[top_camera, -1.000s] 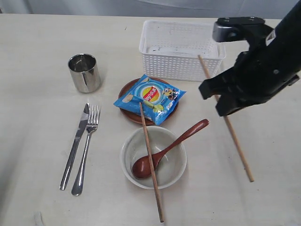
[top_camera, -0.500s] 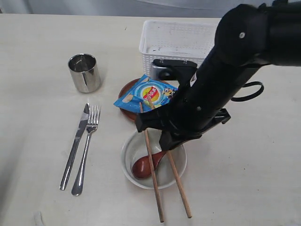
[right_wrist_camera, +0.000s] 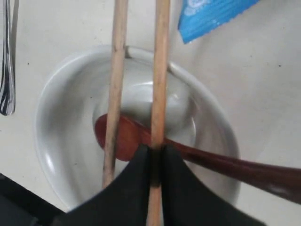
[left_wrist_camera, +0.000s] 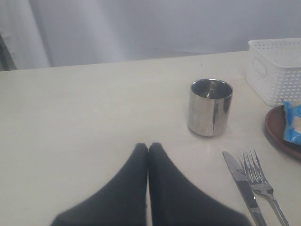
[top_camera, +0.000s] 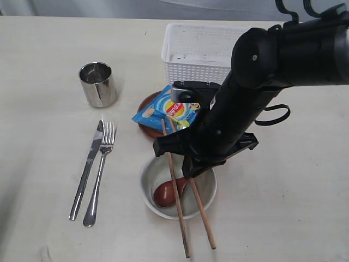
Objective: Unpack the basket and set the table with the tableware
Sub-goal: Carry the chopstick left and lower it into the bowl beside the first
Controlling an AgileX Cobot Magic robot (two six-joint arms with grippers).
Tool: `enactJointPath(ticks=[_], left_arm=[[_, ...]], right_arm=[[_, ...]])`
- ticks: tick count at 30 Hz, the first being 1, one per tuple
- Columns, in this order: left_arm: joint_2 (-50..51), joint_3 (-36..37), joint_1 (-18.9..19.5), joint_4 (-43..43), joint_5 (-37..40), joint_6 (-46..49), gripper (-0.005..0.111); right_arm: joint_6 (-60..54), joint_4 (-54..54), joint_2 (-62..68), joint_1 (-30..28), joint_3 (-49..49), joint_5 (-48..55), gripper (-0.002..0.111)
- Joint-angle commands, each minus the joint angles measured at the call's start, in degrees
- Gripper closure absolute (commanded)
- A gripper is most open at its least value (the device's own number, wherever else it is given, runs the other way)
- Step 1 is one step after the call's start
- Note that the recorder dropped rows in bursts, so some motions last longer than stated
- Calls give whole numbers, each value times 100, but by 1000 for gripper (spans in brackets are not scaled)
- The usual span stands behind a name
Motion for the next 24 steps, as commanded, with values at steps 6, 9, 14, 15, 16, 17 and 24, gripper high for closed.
enactJointPath(ticks=[6, 9, 14, 15, 16, 17, 24], left_arm=[[-13, 14, -33, -13, -48, -25, 107], [-13, 14, -33, -13, -48, -25, 107], [-13, 14, -33, -13, -48, -25, 107], [-13, 14, -33, -13, -48, -25, 107], [-13, 14, -33, -13, -48, -25, 107], [-13, 14, -33, -13, -48, -25, 107], [-13, 14, -33, -13, -48, -25, 107]], right_arm=[[-5, -3, -7, 12, -2, -108, 109], [-5, -3, -7, 12, -2, -99, 107], [-5, -3, -7, 12, -2, -99, 77], [-5, -3, -7, 12, -2, -99, 70], [-5, -3, -7, 12, -2, -99, 64], [-5, -3, -18, 12, -2, -99, 61], [-97, -184, -477, 12, -2, -86, 60]])
